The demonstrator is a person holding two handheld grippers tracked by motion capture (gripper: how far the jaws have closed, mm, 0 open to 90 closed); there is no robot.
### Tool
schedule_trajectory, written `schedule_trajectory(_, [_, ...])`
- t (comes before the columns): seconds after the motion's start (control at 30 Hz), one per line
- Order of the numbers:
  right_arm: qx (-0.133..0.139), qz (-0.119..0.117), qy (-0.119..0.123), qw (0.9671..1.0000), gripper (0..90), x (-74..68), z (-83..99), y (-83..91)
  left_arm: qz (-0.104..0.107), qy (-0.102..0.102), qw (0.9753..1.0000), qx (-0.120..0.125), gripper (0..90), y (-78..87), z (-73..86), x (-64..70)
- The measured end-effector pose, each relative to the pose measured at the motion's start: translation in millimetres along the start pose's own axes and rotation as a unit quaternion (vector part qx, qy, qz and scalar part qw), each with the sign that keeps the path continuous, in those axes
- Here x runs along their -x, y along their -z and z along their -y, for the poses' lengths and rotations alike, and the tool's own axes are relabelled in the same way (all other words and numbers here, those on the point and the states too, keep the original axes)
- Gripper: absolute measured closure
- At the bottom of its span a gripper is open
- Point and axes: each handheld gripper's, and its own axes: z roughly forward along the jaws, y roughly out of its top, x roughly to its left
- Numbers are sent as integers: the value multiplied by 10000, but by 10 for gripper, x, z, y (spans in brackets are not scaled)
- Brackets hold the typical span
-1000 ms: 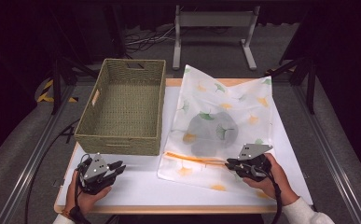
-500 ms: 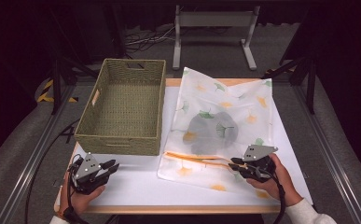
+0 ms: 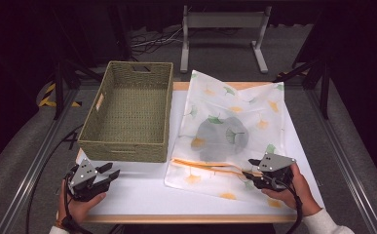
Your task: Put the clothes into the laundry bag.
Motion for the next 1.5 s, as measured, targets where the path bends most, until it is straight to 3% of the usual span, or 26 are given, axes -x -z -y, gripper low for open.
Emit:
schedule_trajectory(0.17, [75,165,-80,9998,454,32,57,31,-119,-47,9999,-50,420,-6,7,5])
schedule_trajectory(0.3, [129,282,-158,9994,415,60,77,56,-231,47,9997,-45,331,-9,28,-9])
schedule_trajectory(0.53, [231,839,-157,9961,311,112,58,100,-406,272,9988,-1,216,17,56,-58])
schedule_trajectory(0.9, [465,1339,-501,9886,223,295,125,186,-476,325,9983,-2,176,7,74,-84])
schedule_trajectory(1.13, [535,1476,-751,9847,202,396,241,246,-492,311,9983,2,153,14,96,-114])
schedule_trajectory(1.17, [551,1498,-877,9833,195,430,299,270,-503,322,9982,12,146,18,103,-123])
schedule_trajectory(1.33, [598,1534,-1052,9807,190,487,423,316,-510,370,9980,93,133,45,138,-171])
schedule_trajectory(1.37, [635,1520,-1188,9792,188,508,489,331,-509,388,9979,108,128,48,147,-182])
schedule_trajectory(1.5, [607,1579,-1279,9773,183,528,606,340,-515,401,9978,129,120,55,183,-224])
